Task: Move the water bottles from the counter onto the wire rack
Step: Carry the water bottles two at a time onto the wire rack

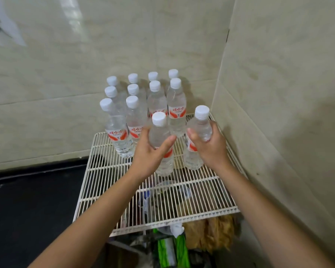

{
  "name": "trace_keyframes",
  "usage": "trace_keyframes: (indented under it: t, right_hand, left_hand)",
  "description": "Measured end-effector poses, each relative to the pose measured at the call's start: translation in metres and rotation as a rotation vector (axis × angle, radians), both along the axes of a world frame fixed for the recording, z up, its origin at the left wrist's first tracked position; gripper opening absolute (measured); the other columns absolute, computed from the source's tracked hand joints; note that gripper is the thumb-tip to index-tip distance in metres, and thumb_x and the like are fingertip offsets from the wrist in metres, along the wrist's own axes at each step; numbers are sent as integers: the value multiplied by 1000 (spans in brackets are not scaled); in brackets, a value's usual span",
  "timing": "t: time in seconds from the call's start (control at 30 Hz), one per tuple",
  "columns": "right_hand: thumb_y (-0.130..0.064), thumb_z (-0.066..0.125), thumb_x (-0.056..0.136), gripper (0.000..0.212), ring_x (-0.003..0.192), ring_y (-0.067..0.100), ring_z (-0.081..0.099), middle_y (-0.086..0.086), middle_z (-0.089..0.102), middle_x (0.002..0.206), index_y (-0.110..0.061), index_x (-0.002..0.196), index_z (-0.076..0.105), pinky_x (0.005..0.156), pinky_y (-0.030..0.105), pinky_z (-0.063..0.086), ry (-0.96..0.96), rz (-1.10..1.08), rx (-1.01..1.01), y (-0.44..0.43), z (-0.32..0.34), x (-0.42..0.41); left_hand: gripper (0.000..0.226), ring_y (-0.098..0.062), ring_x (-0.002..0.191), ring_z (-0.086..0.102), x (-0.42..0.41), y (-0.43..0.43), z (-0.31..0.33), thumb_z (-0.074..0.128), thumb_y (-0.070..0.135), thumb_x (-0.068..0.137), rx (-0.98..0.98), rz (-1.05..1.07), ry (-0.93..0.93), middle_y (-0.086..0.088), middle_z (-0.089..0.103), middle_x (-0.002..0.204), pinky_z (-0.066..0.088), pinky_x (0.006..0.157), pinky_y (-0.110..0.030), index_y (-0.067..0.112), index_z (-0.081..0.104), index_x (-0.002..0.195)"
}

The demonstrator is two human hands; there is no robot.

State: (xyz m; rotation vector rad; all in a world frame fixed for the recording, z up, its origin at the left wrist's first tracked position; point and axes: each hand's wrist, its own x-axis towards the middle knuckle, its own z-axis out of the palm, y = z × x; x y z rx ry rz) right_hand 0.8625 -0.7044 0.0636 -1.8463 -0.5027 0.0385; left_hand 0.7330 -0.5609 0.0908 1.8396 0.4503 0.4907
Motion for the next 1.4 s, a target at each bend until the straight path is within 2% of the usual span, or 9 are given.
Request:
trace_keyframes:
  t: [0.07,0.17,0.27,0.4,0.63,0.73,1.0,1.23,1.4]
  right_hand:
    - [-79,66,69,80,103,5,67,-9,68,116,-27,129,55,90,38,57,-20,43,-24,-4,4,1]
    - [-77,58,79,79,120,6,58,-8,58,133,-29,141,49,102,38,51,-105,53,-25,-10,24,4]
    - [-72,55,85,64,103,-6,58,-15,59,123,-35,137,55,86,22,49,-222,107,-78,-16,60,10]
    - [-53,64,92,33,80,-9,55,-19,59,102,-32,117,69,74,16,41,-322,245,-205,-14,81,18]
    - [-44,53,102,37,99,11,53,-6,54,111,-17,124,64,87,29,40,-436,307,-444,5,97,31]
    - [-43,54,102,36,102,13,53,-5,54,110,-16,123,65,88,29,40,-449,296,-439,14,101,37]
    - [-40,57,101,37,112,22,56,7,60,119,-12,124,64,92,33,41,-420,296,-479,50,107,49]
    - [-41,58,100,36,111,20,55,-3,51,109,-14,124,63,88,31,39,-408,289,-482,62,108,56]
    - [-42,56,101,38,118,22,53,5,55,130,-16,128,60,99,38,44,-390,262,-472,61,99,51]
  left_hand:
    - [80,-6,121,60,-1,6,7,75,61,78,68,-14,9,9,58,136,53,102,-38,26,43,141]
    - [64,-4,119,58,-2,15,26,75,56,81,196,-40,-50,14,61,129,50,98,-33,29,50,133]
    - [36,2,104,58,-3,28,46,70,42,90,407,-62,-53,12,63,115,49,84,-24,32,59,122]
    - [36,-3,86,61,-4,44,63,73,37,89,599,-104,3,7,66,101,48,73,-19,23,67,122]
    - [23,-7,68,61,16,52,82,75,27,90,664,-188,50,6,67,80,51,64,-27,13,70,107]
    - [20,-4,64,54,24,56,87,75,26,89,668,-140,26,11,62,74,41,58,-13,13,70,104]
    - [32,-22,102,58,53,74,108,67,48,90,1100,-74,199,5,72,101,38,90,-39,24,72,110]
    - [32,-18,88,61,63,90,90,75,37,88,837,-86,140,0,71,102,50,80,-37,17,71,112]
    - [35,-20,84,62,64,93,77,71,45,89,869,-67,128,0,71,97,54,78,-42,23,68,116]
